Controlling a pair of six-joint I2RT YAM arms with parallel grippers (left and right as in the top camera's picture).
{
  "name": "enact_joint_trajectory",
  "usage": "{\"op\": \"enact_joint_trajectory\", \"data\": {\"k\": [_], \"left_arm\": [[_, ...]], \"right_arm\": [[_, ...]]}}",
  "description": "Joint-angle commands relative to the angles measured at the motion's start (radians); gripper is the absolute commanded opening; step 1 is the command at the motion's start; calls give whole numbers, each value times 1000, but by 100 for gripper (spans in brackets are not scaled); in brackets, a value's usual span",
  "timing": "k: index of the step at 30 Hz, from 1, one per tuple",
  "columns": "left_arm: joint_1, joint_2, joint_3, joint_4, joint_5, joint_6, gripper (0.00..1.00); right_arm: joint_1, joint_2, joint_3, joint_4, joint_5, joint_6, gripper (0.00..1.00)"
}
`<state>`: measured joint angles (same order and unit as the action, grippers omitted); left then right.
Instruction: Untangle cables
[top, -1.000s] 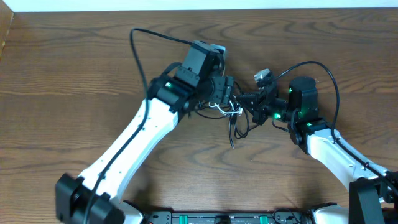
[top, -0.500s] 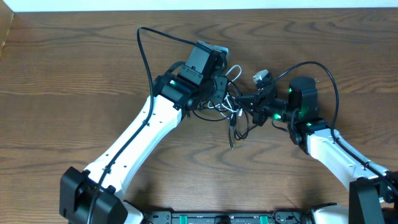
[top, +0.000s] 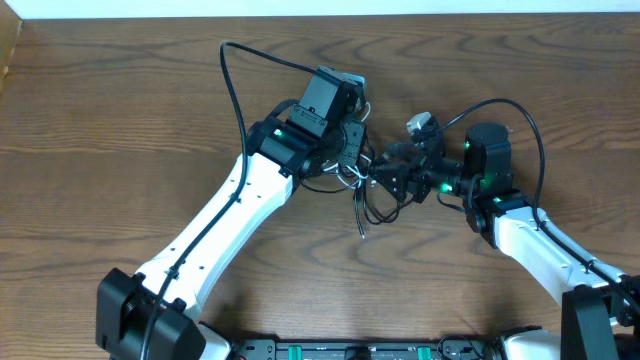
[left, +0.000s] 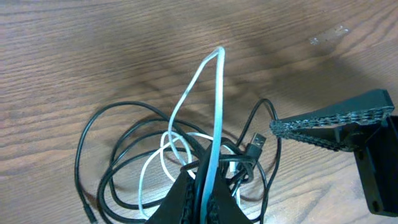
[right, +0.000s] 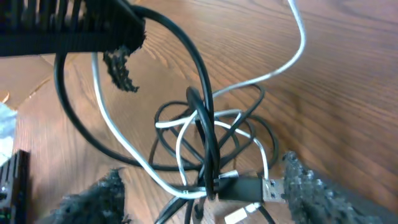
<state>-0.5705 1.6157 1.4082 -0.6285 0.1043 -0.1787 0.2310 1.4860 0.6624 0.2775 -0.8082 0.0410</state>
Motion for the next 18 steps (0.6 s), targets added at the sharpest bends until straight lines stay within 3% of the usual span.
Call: {"op": "enact_joint_trajectory", "data": {"k": [1, 6, 8, 14, 18], "left_arm": [[2, -3, -4, -2, -23, 6, 8], [2, -3, -4, -3, -22, 2, 8], [2, -3, -4, -9, -21, 2, 8], [2, -3, -4, -18, 1, 2, 8], [2, -3, -4, -17, 63, 2, 8]], "right_arm": [[-5, 6, 9, 0, -10, -6, 83], [-12, 6, 9, -29, 58, -5, 81], [-16, 6, 9, -56, 129, -5, 71], [-16, 6, 9, -72, 208, 15, 51], [-16, 6, 9, -80, 270, 60, 50]]}}
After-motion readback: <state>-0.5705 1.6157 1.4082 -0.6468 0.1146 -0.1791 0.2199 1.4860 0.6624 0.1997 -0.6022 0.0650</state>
